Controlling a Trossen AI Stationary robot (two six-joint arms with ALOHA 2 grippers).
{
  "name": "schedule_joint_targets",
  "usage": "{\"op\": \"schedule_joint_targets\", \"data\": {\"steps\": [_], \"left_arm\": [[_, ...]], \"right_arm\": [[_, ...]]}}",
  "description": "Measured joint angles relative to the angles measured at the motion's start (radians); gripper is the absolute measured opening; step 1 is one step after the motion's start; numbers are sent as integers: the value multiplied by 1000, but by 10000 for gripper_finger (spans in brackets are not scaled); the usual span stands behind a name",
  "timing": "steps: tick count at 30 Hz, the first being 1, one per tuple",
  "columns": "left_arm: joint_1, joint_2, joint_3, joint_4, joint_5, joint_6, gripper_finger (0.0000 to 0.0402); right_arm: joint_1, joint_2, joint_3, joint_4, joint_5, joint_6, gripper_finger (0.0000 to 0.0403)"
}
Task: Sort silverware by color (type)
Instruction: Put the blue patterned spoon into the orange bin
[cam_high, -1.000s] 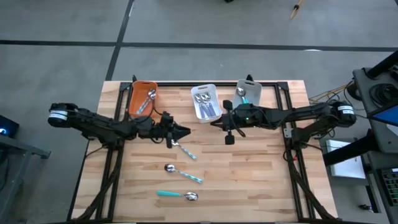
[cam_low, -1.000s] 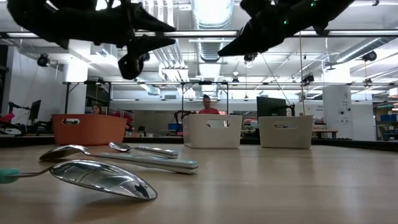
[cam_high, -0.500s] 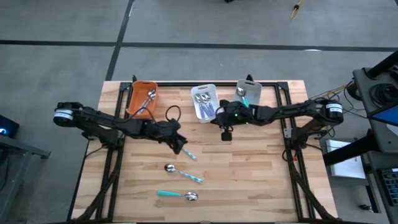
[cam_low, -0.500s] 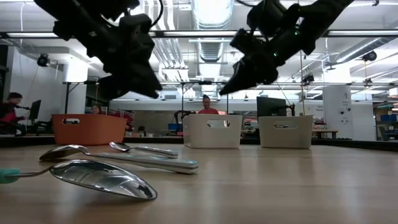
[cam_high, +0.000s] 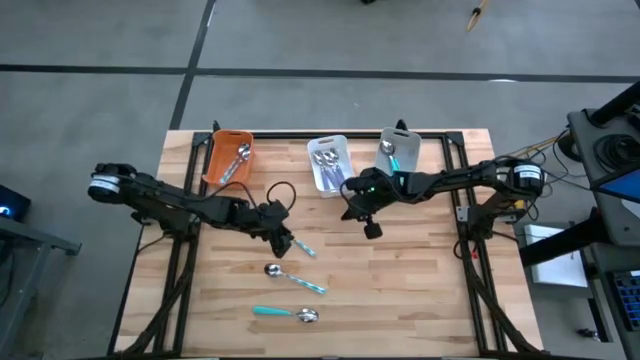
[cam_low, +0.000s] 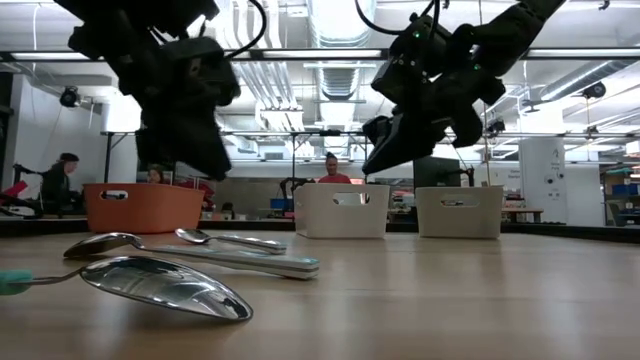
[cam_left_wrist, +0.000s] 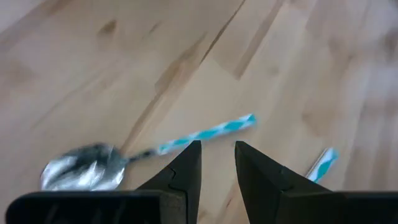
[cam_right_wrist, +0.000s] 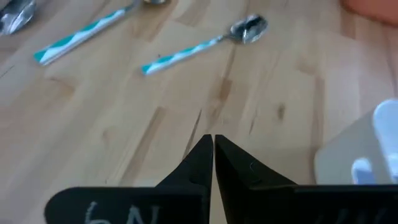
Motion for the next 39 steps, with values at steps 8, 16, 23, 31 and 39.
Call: {"op": "schedule_joint_targets", "data": {"steps": [8, 16, 23, 31, 39], "left_arm": [[-11, 49, -25, -105, 13, -1, 79], [-11, 152, -42, -99, -14, -4, 79], [-13, 213, -10, -94, -141, 10, 79], [-7, 233, 46, -152, -463, 39, 79], [0, 239, 122, -210, -375, -108, 79]], "right_arm": [[2, 10, 0, 25, 1, -2, 9], [2, 8, 1, 16, 2, -17, 9], [2, 7, 18, 16, 3, -19, 9], [-2, 7, 37, 10, 4, -51, 9], [-27, -7, 76, -83, 124, -69, 9]]}}
